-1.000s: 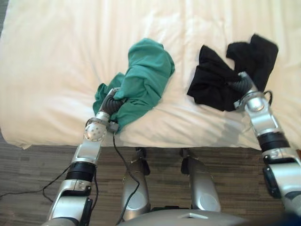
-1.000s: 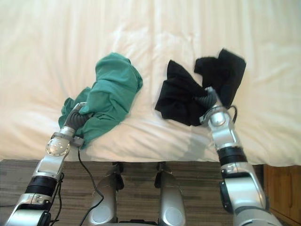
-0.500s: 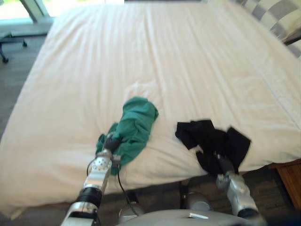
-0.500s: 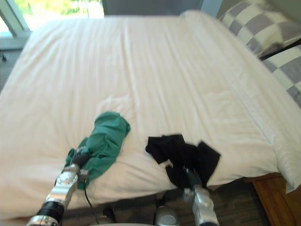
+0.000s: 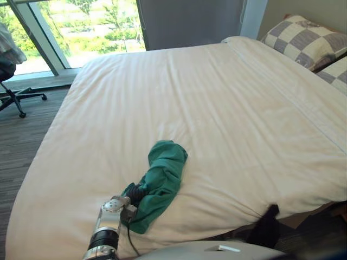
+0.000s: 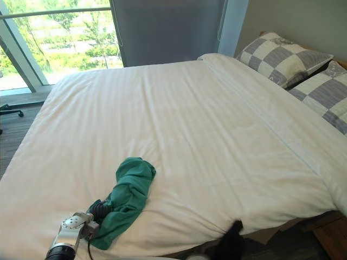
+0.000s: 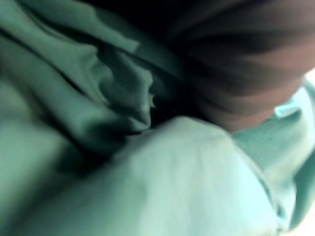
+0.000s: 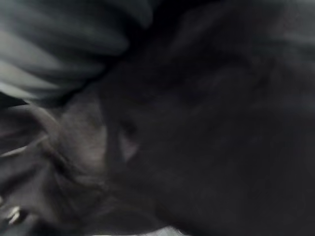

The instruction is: Tidy the bed and pick cloth on bed and put in laundry

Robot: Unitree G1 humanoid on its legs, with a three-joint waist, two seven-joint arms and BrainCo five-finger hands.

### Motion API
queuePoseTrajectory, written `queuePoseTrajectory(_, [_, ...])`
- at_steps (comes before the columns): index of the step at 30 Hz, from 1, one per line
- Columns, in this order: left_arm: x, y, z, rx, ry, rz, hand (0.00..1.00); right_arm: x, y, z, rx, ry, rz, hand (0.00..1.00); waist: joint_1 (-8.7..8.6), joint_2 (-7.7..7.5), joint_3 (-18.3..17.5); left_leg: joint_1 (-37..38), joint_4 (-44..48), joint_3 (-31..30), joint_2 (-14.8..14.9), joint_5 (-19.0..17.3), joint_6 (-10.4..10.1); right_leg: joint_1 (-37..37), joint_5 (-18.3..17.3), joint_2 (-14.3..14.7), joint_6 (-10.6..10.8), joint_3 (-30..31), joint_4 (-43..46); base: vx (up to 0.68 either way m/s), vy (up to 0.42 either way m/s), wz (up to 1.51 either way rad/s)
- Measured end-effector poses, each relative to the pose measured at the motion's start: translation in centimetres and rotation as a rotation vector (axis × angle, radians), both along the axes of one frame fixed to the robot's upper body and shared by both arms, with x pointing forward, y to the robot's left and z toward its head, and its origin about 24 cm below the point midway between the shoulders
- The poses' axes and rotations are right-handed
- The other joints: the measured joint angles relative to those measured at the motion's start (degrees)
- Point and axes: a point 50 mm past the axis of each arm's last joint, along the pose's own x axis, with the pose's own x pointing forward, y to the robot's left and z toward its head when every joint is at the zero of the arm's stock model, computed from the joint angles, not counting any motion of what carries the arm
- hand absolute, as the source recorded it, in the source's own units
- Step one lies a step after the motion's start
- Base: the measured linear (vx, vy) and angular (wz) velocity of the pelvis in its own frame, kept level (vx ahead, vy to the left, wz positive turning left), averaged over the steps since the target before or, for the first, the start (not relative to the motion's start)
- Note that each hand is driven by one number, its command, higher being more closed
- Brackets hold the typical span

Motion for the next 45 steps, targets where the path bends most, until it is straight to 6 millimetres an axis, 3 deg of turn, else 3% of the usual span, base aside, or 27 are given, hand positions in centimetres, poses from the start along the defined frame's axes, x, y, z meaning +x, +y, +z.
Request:
queuePoseTrajectory(1, [-0.7,-0.2,0.0,-0.04,0.051,-0.054,1.0,0.1,0.0,0.0,-0.003,-0.007,0.008,1.0,-0.04,-0.12,-0.2,0.0,0.0,0.0,0.0,0.0,0.0,0.0,0.0,0.0,0.1,0.0,0.1,0.0,0.0,0.0])
queuePoseTrajectory(2, [-3.2,-1.1,-0.5,-0.172,0.204,-0.17,1.0,0.4,0.0,0.0,-0.016,-0.029,0.041,1.0,-0.26,-0.28,-0.4,0.1,0.0,-0.1,0.0,-0.1,-0.1,0.1,-0.2,0.1,0.3,0.0,0.8,0.03,-0.018,0.01])
queuePoseTrajectory(4, [-5.5,-2.7,-1.2,-0.29,0.309,-0.209,1.0,0.7,0.3,0.0,-0.021,-0.049,0.066,1.0,-0.5,-0.59,-0.4,-0.2,0.0,-0.9,0.0,-0.2,0.1,-0.6,-0.8,-0.2,1.2,-0.3,3.0,0.03,-0.027,0.21])
queuePoseTrajectory(9, [-5.7,-3.5,-1.3,-0.345,0.314,-0.181,1.0,2.5,0.3,-0.1,-0.055,-0.124,0.11,1.0,-1.01,-0.96,-0.1,-0.7,0.0,-5.3,0.3,-0.4,0.8,-6.6,-1.3,-0.8,1.9,0.2,18.7,0.0,-0.017,0.41])
queuePoseTrajectory(10, [-5.6,-3.4,-1.3,-0.333,0.302,-0.17,1.0,3.4,0.3,-0.1,-0.057,-0.147,0.114,1.0,-0.15,-1.18,0.0,-1.7,0.0,-6.3,0.1,-0.3,1.3,-9.0,-1.1,-1.0,2.0,2.4,21.8,-0.04,-0.035,0.36])
queuePoseTrajectory(12, [-5.4,-3.3,-1.3,-0.302,0.287,-0.157,1.0,5.1,0.7,-0.1,-0.052,-0.187,0.123,1.0,-0.33,-2.35,0.8,-4.0,0.0,-9.1,-0.8,0.5,2.1,-11.6,-0.9,-1.5,2.3,4.4,25.0,-0.07,-0.064,0.48])
queuePoseTrajectory(17, [-5.4,-3.5,-1.2,-0.252,0.255,-0.18,1.0,5.5,0.7,-0.1,-0.042,-0.186,0.163,1.0,-1.15,-2.18,0.9,-6.4,0.0,-14.1,1.5,2.5,2.5,-7.6,-1.9,-0.4,2.7,4.4,23.2,-0.08,-0.131,0.81])
queuePoseTrajectory(20, [-5.7,-3.3,-0.4,-0.265,0.178,-0.118,1.0,6.8,0.6,0.0,-0.045,-0.203,0.29,1.0,1.67,-2.32,0.9,-9.9,0.1,-13.3,2.0,4.6,1.0,-4.9,-7.7,-0.6,2.1,3.5,13.8,-0.08,-0.206,0.25])
queuePoseTrajectory(21, [-5.7,-3.5,-0.6,-0.278,0.178,-0.076,1.0,7.3,0.2,0.1,-0.052,-0.206,0.327,1.0,1.71,-1.52,1.2,-10.6,0.2,-13.3,2.8,5.2,0.9,-4.7,-8.6,-0.2,2.7,3.0,12.5,-0.11,-0.25,0.43])
queuePoseTrajectory(23, [-6.6,-4.0,-2.0,-0.317,0.222,0.199,1.0,7.6,-0.7,0.3,-0.078,-0.186,0.432,1.0,1.53,1.04,1.5,-13.3,1.5,-13.1,5.0,4.5,2.0,-4.2,-9.2,1.3,1.7,-1.3,12.1,-0.11,-0.22,0.88])
queuePoseTrajectory(24, [-6.8,-4.0,-2.5,-0.33,0.238,0.305,1.0,7.5,-0.9,0.3,-0.084,-0.179,0.444,1.0,1.55,1.41,1.5,-13.6,1.6,-12.7,5.1,3.6,3.1,-4.1,-9.8,1.0,1.6,-2.6,12.8,-0.11,-0.173,1.12])
queuePoseTrajectory(25, [-7.0,-3.9,-3.4,-0.331,0.258,0.507,1.0,7.4,-0.9,0.3,-0.083,-0.167,0.464,1.0,1.38,0.91,1.3,-13.9,1.9,-11.4,4.9,1.2,4.9,-3.5,-10.9,-0.7,1.4,-4.8,13.1,-0.08,-0.102,1.0])
queuePoseTrajectory(28, [-6.2,-3.4,-4.7,-0.274,0.304,0.824,1.0,6.9,-1.1,0.1,-0.075,-0.138,0.448,1.0,1.43,0.75,1.1,-19.2,15.6,-6.1,2.5,2.1,7.2,-2.1,-10.5,-5.6,0.3,-14.4,13.4,-0.08,-0.064,1.54])
queuePoseTrajectory(29, [-6.3,-3.3,-5.0,-0.24,0.308,0.883,1.0,6.8,-1.3,0.0,-0.078,-0.13,0.445,1.0,1.44,1.32,1.2,-19.3,19.1,-6.0,2.2,3.1,8.8,-1.6,-10.3,-5.5,-0.2,-17.0,13.8,-0.05,-0.02,1.3])
queuePoseTrajectory(30, [-6.5,-3.2,-5.2,-0.21,0.315,0.912,1.0,6.8,-1.4,0.0,-0.077,-0.125,0.443,1.0,1.34,1.98,1.0,-19.3,17.5,-5.9,2.0,2.3,8.3,-1.3,-10.7,-4.6,0.0,-18.5,14.2,-0.07,0.001,1.5])
queuePoseTrajectory(31, [-6.7,-2.8,-5.5,-0.143,0.313,0.948,1.0,6.8,-1.2,-0.1,-0.062,-0.114,0.435,1.0,1.2,1.86,0.7,-20.0,10.9,-8.6,-0.5,5.6,9.8,-2.1,-11.6,-4.3,-0.8,-19.3,14.8,-0.08,-0.002,2.06])
queuePoseTrajectory(32, [-7.0,-2.2,-5.7,-0.061,0.311,0.955,1.0,6.6,-0.5,-0.3,-0.036,-0.109,0.422,1.0,0.55,0.91,0.1,-19.4,3.4,-9.6,-2.3,4.8,10.5,-2.0,-10.2,-4.3,-2.1,-22.0,11.6,-0.04,0.055,2.38])
queuePoseTrajectory(33, [-6.5,-1.5,-5.6,-0.008,0.278,0.973,1.0,6.6,0.1,-0.5,-0.015,-0.11,0.402,1.0,0.77,-1.7,0.5,-20.0,6.2,-4.3,-2.3,3.0,11.8,-0.4,-7.6,-6.6,-1.6,-26.6,9.7,-0.02,0.087,2.26])
queuePoseTrajectory(34, [-5.6,-1.0,-5.4,0.041,0.242,0.965,1.0,7.1,0.3,-0.4,-0.012,-0.124,0.387,1.0,1.5,-2.99,1.8,-20.6,16.8,1.2,-0.3,2.4,12.6,1.2,-6.9,-9.6,-2.0,-31.8,11.1,0.01,0.1,1.96])
queuePoseTrajectory(36, [-5.9,-1.3,-5.6,0.11,0.243,0.928,1.0,7.3,-0.7,-0.2,-0.034,-0.137,0.364,1.0,0.51,-1.24,1.9,-20.7,20.4,2.6,0.2,1.9,12.2,2.4,-7.0,-11.5,-2.3,-36.5,16.0,-0.02,0.093,1.9])
queuePoseTrajectory(37, [-6.2,-1.8,-5.8,0.143,0.238,0.898,1.0,7.0,-1.5,0.1,-0.035,-0.16,0.334,1.0,-0.59,0.35,2.1,-20.9,18.5,2.4,-0.9,2.1,14.1,1.6,-9.2,-11.5,-0.6,-36.7,20.3,-0.07,0.117,2.21])
queuePoseTrajectory(38, [-6.3,-1.6,-5.9,0.177,0.231,0.865,1.0,6.8,-1.2,-0.1,-0.018,-0.146,0.295,1.0,-0.44,0.7,2.1,-21.0,14.6,-0.8,-2.2,3.0,13.7,1.0,-10.0,-8.0,-0.3,-37.2,16.3,-0.07,0.097,2.08])
queuePoseTrajectory(39, [-6.3,-1.4,-5.9,0.185,0.222,0.852,1.0,6.8,-0.6,-0.2,0.002,-0.143,0.284,1.0,-0.06,-0.85,1.8,-21.1,12.7,-1.6,-4.0,3.1,13.1,0.5,-7.3,-8.7,-2.4,-38.4,13.7,-0.02,0.016,1.65])
queuePoseTrajectory(41, [-6.0,-1.0,-5.8,0.207,0.19,0.813,1.0,6.8,-1.5,-0.1,-0.022,-0.137,0.251,1.0,0.3,-1.25,2.7,-21.5,23.3,4.8,-0.7,-7.4,10.7,4.8,-7.2,-12.8,-0.7,-47.7,14.4,0.01,0.074,1.38])
queuePoseTrajectory(42, [-6.1,-0.9,-5.8,0.211,0.189,0.804,1.0,6.6,-1.7,-0.1,-0.027,-0.131,0.245,1.0,0.55,-0.96,2.7,-21.4,26.3,4.2,0.5,-7.7,10.1,6.1,-6.9,-13.6,-0.1,-49.0,14.5,-0.01,0.133,1.23])
queuePoseTrajectory(43, [-6.7,-1.2,-6.0,0.217,0.197,0.784,1.0,6.1,-2.7,0.1,-0.051,-0.124,0.218,1.0,0.27,1.05,2.4,-21.3,28.0,0.5,2.7,-9.1,7.4,8.2,-6.4,-13.9,0.7,-51.0,14.8,-0.02,0.178,1.07])
queuePoseTrajectory(45, [-6.6,-1.9,-6.2,0.22,0.171,0.729,1.0,5.6,-3.6,0.2,-0.058,-0.116,0.15,1.0,0.77,2.95,2.5,-21.5,25.9,-3.9,-1.6,-9.5,9.5,8.6,-5.4,-15.9,-3.1,-49.8,16.7,-0.01,0.261,1.09])
